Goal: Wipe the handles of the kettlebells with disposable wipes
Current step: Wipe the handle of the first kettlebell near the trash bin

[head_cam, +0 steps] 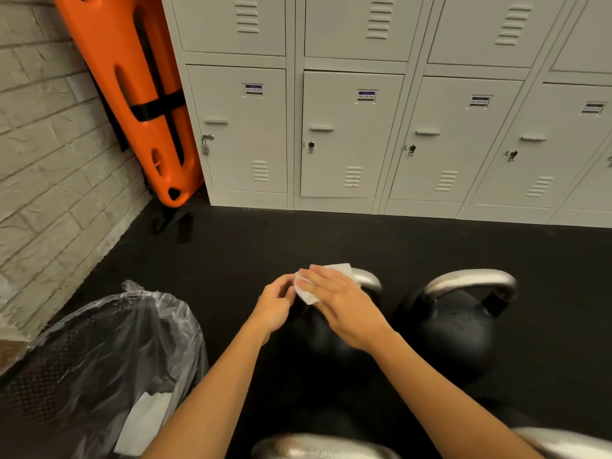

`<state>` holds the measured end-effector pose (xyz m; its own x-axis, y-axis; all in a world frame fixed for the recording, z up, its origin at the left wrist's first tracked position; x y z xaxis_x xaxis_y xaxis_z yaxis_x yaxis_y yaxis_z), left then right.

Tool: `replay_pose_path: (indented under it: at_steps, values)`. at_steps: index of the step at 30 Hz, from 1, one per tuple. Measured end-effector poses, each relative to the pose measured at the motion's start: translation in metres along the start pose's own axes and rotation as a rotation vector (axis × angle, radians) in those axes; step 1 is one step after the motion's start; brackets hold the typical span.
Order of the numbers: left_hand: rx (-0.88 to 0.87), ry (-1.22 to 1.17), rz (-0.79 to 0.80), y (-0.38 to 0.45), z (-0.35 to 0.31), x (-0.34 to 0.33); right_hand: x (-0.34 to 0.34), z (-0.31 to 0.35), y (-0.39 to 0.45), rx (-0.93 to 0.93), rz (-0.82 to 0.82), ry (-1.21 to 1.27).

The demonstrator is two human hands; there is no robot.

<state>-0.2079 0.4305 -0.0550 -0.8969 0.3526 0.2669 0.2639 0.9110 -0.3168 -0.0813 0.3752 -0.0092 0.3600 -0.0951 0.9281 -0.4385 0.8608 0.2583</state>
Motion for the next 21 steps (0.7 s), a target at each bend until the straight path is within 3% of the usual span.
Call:
replay_pose_path:
  at_steps: [4, 6, 11, 15, 21]
  values:
    - [0.03, -0.013, -0.035, 0.0, 0.001, 0.0, 0.01, -0.021, -0.003, -0.221, -0.148, 0.005]
    - [0.032, -0.011, -0.054, 0.0, 0.001, 0.0, 0.012, -0.018, 0.015, -0.303, -0.146, -0.062]
    - [0.056, -0.017, -0.051, 0.001, 0.002, -0.001, 0.005, 0.004, 0.066, -0.392, 0.209, -0.244]
    - [0.079, -0.082, -0.075, -0.001, 0.006, -0.001, -0.007, 0.025, 0.078, -0.232, 0.351, -0.36]
    - [0.055, -0.101, 0.02, -0.006, 0.003, 0.0, -0.01, 0.011, 0.031, 0.099, 0.137, -0.179]
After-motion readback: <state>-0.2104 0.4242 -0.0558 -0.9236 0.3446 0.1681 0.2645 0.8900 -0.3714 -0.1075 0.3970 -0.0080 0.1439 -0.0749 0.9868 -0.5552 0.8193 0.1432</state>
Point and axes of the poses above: each hand's wrist, its own y-axis towards the middle knuckle, its own x-axis out of the back of the hand, z = x × y, the point moved 6 cm from there along y, towards the middle knuckle, and after that the axes turned 3 degrees about x, right-handed, at the moved point
